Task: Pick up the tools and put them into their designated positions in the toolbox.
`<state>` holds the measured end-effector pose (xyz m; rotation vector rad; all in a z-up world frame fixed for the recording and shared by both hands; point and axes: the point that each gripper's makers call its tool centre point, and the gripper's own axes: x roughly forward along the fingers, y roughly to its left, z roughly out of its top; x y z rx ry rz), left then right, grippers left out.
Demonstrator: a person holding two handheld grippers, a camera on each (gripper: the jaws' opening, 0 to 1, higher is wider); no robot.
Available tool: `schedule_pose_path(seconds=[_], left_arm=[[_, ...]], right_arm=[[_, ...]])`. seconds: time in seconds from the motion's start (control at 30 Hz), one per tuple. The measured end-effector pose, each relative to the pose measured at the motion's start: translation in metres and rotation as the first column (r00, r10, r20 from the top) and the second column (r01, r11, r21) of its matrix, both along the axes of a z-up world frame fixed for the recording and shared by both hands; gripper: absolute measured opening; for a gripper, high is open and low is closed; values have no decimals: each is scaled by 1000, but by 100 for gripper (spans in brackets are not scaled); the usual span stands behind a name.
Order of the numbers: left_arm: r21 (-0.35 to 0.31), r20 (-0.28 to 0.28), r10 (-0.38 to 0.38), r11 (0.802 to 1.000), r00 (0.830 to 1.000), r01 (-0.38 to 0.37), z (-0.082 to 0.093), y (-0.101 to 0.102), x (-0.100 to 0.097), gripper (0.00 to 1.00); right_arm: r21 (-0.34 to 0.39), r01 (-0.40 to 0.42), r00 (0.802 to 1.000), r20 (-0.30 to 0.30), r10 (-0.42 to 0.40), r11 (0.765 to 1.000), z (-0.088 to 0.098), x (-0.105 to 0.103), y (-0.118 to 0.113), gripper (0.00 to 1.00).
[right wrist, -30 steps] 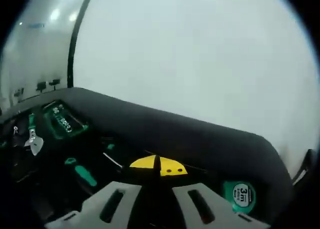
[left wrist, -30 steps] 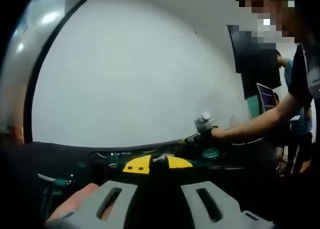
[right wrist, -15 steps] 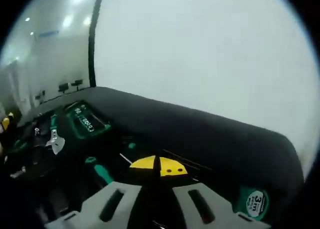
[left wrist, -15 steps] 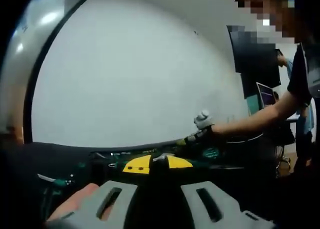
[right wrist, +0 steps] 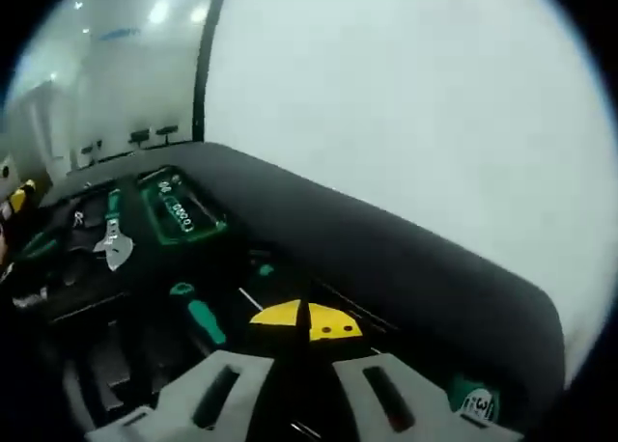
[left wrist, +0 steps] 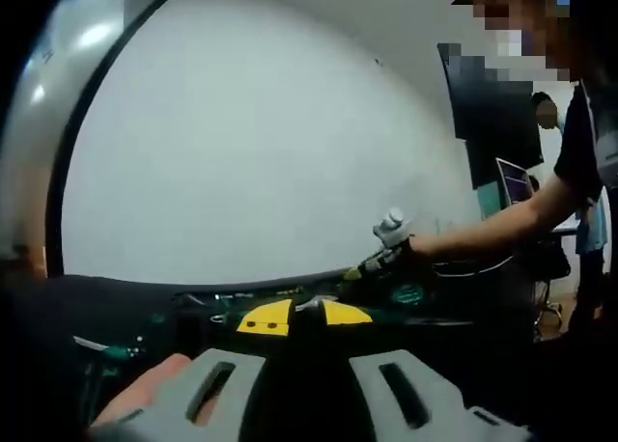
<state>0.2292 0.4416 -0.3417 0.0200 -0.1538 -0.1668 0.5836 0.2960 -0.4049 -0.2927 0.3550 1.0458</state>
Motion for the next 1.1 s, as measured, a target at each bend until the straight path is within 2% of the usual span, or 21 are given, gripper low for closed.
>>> schedule_pose_path(seconds=[0.07,0.2,0.27,0.33,0.37,0.4,0.43,0.47,0.5,0.53,0.57,0.6,0.67,0.7,0.77,0.83,0.87,0.9,1.0,1.03,1.1], left_arm=[[2,-2,1,1000,1000,-1,0,-1,0,12],[12,-7,5,1000,1000,-5,-1,-2,2,12],[16,-14,18,1000,1000,-18,-1,-3,3,12],[42,-34,46,998,998,-44,-4,-3,5,12],[56,-45,57,997,997,-54,-4,-5,6,9],[49,-61,79,996,995,-76,-3,-5,8,7],[31,-77,90,996,993,-88,4,-9,11,6],[37,-69,83,996,994,-80,16,-16,14,5],[26,-21,54,998,998,-53,39,-30,19,5],[45,0,55,997,999,-55,58,-40,26,5],[69,0,55,996,999,-55,73,-51,39,6],[88,-12,21,996,1000,-20,86,-67,58,6],[52,-114,-57,997,992,63,96,-99,112,6],[36,-173,-88,995,981,96,91,-112,137,6],[39,-275,-128,989,953,144,78,-128,193,4],[58,-436,-113,986,893,153,48,-136,241,4],[60,-462,-122,984,878,168,35,-149,249,3],[66,-460,-125,982,879,174,31,-153,262,3],[176,-584,-56,965,810,193,-7,-161,297,3],[158,-608,-62,968,792,197,-20,-164,311,3],[125,-619,-67,975,783,183,-33,-164,328,3]], right_arm=[[-15,-58,998,36,59,998,0,-3,0,0],[-45,-42,997,56,45,998,-1,-2,-1,0],[-58,-52,990,130,59,997,1,1,0,0],[-12,-54,992,110,55,998,4,0,-2,0],[-40,-68,993,96,72,997,5,0,-8,0],[-64,20,992,124,-12,998,15,12,-23,0],[12,90,984,155,-91,996,32,20,-32,0],[141,139,977,144,-159,980,55,26,-41,0],[184,169,979,80,-186,968,63,26,-53,0],[172,205,973,75,-220,964,66,31,-66,0],[172,226,960,125,-249,959,71,37,-75,0],[190,246,952,139,-274,950,72,38,-81,0],[209,284,951,62,-302,936,61,35,-85,0],[228,286,954,25,-299,931,57,34,-82,0],[215,280,956,30,-292,936,46,33,-76,0],[186,267,953,96,-288,946,42,30,-74,0],[181,256,952,122,-280,950,41,29,-71,0],[160,250,950,152,-274,955,39,35,-67,0],[167,237,942,200,-268,957,44,33,-63,0],[168,235,943,198,-266,957,44,28,-64,0],[166,226,951,178,-254,960,38,28,-59,0]])
